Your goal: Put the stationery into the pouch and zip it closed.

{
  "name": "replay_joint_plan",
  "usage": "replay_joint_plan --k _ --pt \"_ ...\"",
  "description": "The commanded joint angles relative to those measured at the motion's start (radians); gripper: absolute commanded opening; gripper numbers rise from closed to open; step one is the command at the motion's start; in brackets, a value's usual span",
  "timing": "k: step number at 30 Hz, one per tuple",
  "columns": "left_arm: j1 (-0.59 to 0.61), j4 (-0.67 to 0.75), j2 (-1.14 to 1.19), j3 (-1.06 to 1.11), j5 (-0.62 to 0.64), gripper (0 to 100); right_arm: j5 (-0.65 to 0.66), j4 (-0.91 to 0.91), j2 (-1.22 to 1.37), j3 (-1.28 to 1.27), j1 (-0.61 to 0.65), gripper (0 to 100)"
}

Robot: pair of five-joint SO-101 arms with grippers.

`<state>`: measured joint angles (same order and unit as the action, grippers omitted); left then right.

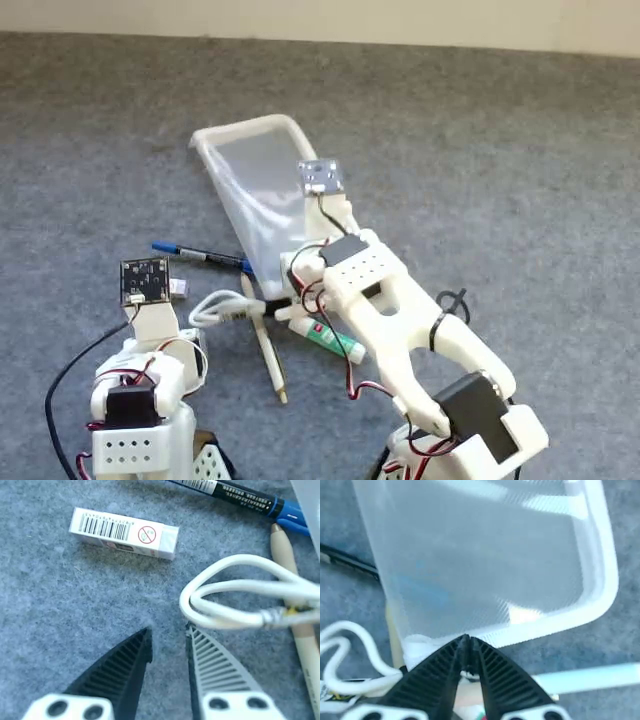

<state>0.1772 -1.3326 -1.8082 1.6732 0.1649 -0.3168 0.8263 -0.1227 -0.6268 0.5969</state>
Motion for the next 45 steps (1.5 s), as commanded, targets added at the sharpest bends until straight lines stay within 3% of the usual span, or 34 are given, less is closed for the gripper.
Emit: replay_joint_plan --k 1,9,17,22,27,29,34,45 --pt "0.008 -0.003 -0.007 0.022 0.008 12 -0.002 0.122 -0.068 -0.024 0.013 0.5" --pt "0.008 -0.003 -0.007 0.022 0.008 12 -0.002 0.153 -0.219 -0.033 0.025 0.5" --pt "0.008 -0.003 -0.007 0.022 0.008 12 -0.002 0.082 -0.093 -0.035 0.027 0.5" --pt "0.008 -0.003 -0.007 0.022 0.008 12 0.005 0.151 -0.021 -0.033 0.027 0.5" --pt "0.008 -0.003 -0.007 0.022 0.008 12 0.201 0.329 -0.021 -0.025 0.027 0.5" --pt "0.008 -0.003 -0.007 0.022 0.008 12 0.212 0.351 -0.021 -0.025 0.027 0.5" --pt "0.008 -0.003 -0.007 0.022 0.008 12 0.21 0.355 -0.022 -0.018 0.041 0.5" --pt "0.008 -0.003 -0.007 0.022 0.008 12 0.018 0.361 -0.022 0.113 0.111 0.5"
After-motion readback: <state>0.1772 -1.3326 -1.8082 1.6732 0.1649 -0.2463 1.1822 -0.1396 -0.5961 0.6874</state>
